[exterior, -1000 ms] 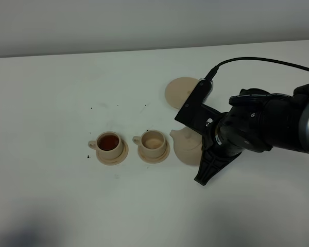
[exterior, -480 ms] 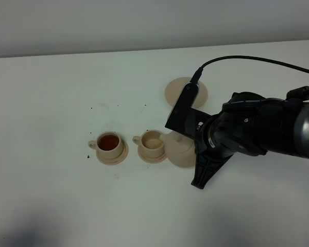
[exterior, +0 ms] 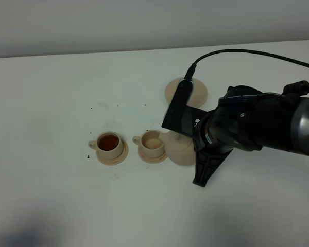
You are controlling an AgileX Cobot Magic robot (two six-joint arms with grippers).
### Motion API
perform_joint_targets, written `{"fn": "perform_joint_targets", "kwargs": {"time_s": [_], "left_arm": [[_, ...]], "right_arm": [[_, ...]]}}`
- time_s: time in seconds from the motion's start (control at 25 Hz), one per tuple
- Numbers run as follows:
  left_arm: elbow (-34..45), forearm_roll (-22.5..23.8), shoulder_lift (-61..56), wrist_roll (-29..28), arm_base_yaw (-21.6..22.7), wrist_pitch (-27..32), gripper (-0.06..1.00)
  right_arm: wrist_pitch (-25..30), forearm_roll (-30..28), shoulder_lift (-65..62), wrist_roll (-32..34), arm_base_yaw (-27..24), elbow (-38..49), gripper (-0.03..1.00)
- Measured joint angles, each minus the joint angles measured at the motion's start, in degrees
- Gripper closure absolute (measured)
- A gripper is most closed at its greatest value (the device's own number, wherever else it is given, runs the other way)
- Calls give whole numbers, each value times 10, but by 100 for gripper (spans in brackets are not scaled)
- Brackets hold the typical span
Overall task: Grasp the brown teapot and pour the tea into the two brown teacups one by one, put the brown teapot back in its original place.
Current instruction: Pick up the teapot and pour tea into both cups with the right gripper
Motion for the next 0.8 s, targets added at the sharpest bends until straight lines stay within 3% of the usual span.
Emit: {"fn": "perform_joint_targets", "kwargs": {"time_s": [0.8], "left_arm": [[0, 0, 0, 0, 0, 0, 53]], "right_arm": [[61, -36, 33, -21, 26, -56, 85]]}}
